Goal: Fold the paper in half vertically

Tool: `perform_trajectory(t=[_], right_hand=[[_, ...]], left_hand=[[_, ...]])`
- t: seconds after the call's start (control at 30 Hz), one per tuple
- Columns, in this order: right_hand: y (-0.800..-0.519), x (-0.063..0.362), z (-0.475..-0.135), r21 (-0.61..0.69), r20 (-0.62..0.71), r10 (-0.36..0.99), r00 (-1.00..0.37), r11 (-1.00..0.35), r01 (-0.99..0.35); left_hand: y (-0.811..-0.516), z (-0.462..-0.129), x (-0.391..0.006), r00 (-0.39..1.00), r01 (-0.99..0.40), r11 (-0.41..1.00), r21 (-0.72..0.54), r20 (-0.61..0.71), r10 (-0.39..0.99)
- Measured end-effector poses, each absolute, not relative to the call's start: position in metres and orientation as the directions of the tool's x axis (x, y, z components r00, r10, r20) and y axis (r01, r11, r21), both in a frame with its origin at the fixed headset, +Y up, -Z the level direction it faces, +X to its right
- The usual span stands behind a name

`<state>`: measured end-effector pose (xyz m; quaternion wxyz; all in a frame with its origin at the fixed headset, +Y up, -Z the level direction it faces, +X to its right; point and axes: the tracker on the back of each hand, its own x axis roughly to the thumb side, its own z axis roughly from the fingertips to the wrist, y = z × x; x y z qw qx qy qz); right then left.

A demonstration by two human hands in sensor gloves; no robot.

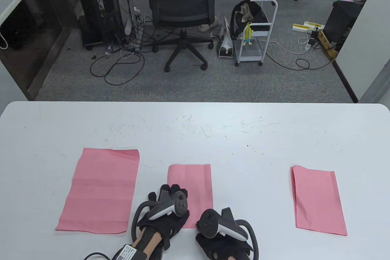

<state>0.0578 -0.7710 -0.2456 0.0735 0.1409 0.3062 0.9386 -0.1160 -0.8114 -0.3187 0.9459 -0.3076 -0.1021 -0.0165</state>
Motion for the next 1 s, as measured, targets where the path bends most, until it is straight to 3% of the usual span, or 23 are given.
perform_trajectory(t=[0.23, 0.4, 0.57, 0.73, 1.0], right_hand=[[-0.764, 0.063, -0.258, 0.634, 0.178, 0.313, -0.933, -0.761, -0.135], [-0.748, 0.080, -0.303, 0.569, -0.007, 0.433, -0.902, -0.740, -0.359], [-0.776, 0.094, -0.347, 0.520, -0.223, 0.413, -0.883, -0.715, -0.466], [-0.792, 0.088, -0.356, 0.547, -0.201, 0.324, -0.924, -0.746, -0.380], [-0.790, 0.081, -0.350, 0.546, -0.141, 0.365, -0.920, -0.747, -0.380]], left_hand=[[-0.811, -0.319, -0.116, 0.978, 0.094, 0.811, -0.577, 0.204, 0.032], [-0.811, -0.319, -0.116, 0.978, 0.094, 0.811, -0.577, 0.205, 0.032], [-0.811, -0.319, -0.116, 0.978, 0.093, 0.811, -0.577, 0.204, 0.033], [-0.812, -0.319, -0.116, 0.978, 0.091, 0.812, -0.577, 0.205, 0.036], [-0.812, -0.319, -0.116, 0.978, 0.085, 0.814, -0.574, 0.204, 0.041]])
